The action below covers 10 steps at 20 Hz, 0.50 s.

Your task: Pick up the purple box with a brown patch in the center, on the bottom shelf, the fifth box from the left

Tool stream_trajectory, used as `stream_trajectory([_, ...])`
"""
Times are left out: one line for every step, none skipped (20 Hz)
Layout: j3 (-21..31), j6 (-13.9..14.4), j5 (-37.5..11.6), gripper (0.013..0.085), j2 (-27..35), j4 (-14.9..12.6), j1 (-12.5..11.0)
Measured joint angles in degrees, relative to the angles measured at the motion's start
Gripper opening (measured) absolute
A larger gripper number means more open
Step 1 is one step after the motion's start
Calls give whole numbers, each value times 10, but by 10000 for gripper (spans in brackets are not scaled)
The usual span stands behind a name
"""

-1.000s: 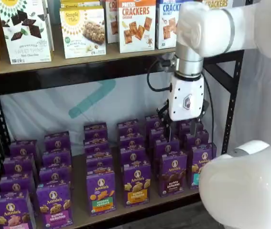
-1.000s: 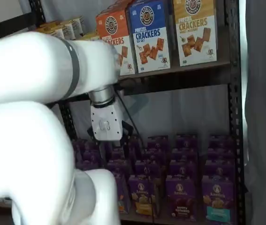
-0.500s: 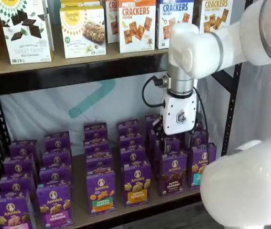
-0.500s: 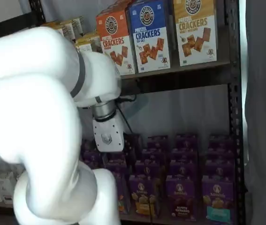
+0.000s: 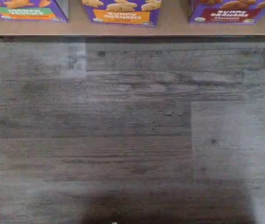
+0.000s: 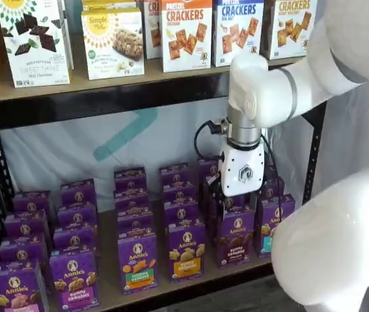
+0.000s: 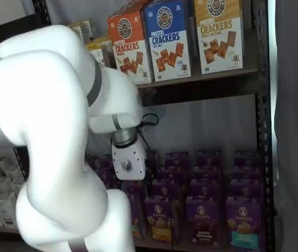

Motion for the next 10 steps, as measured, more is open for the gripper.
stream_trajectory([1,-3,-12,850,11,-1,-3])
stream_trajectory([2,-4,-22,850,20,-3,-6])
stream_trajectory([3,-4,-34,850,32,-6,-9])
stream_trajectory([3,-4,-44,850,41,-11,-12])
stream_trajectory([2,1,-55,850,54,-21,-15])
stream_trajectory([1,7,-64,850,65,-31,-17])
stream_trajectory([0,12,-76,850,80,-41,-20])
stream_trajectory([-2,13,-86,850,91,-46,-23])
stream_trajectory([-3,12,-96,850,102,-48,-26])
stream_trajectory([-5,9,-109,850,116,-48,-29])
